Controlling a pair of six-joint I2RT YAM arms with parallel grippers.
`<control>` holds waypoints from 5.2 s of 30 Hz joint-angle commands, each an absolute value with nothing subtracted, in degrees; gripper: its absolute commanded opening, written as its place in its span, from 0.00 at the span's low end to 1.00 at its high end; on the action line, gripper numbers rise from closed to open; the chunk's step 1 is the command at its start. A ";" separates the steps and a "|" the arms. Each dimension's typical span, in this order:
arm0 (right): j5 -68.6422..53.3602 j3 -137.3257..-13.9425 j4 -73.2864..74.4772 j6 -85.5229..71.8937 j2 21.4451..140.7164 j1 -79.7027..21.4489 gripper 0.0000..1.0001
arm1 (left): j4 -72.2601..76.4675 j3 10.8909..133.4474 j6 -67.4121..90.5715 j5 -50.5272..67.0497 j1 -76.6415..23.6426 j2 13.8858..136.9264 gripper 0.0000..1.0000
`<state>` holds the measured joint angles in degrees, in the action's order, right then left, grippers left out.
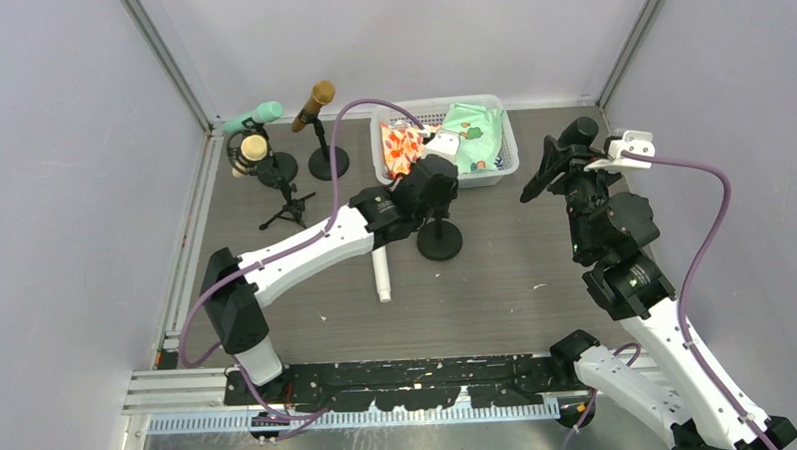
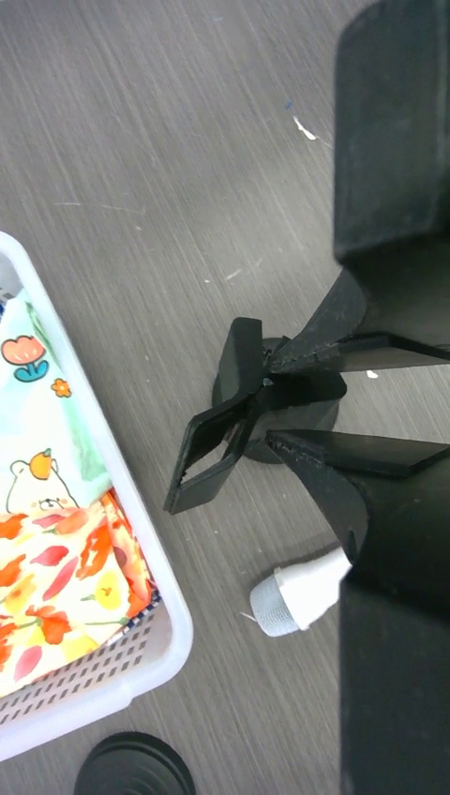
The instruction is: Attach the microphones to the stand
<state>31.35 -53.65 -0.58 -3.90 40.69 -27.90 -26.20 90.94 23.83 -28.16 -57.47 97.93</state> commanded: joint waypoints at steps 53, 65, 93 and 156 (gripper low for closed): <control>31.14 -54.78 4.60 -3.71 37.12 -27.74 0.01 | -33.98 100.66 27.49 -31.20 -56.95 103.33 0.20; 26.32 -55.94 8.81 -5.18 35.12 -27.77 0.01 | -29.67 94.00 -4.05 6.20 -52.91 99.40 0.00; 3.77 -58.94 8.34 7.02 45.00 -27.73 0.05 | 29.15 52.50 -1.01 10.91 -46.41 78.35 0.99; -19.94 -63.63 8.83 40.20 67.91 -35.38 0.03 | 82.00 34.54 5.60 14.51 -42.25 94.84 0.24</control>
<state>-18.48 -63.90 12.12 39.31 68.05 -35.16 77.78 32.80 5.93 13.93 -43.05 95.02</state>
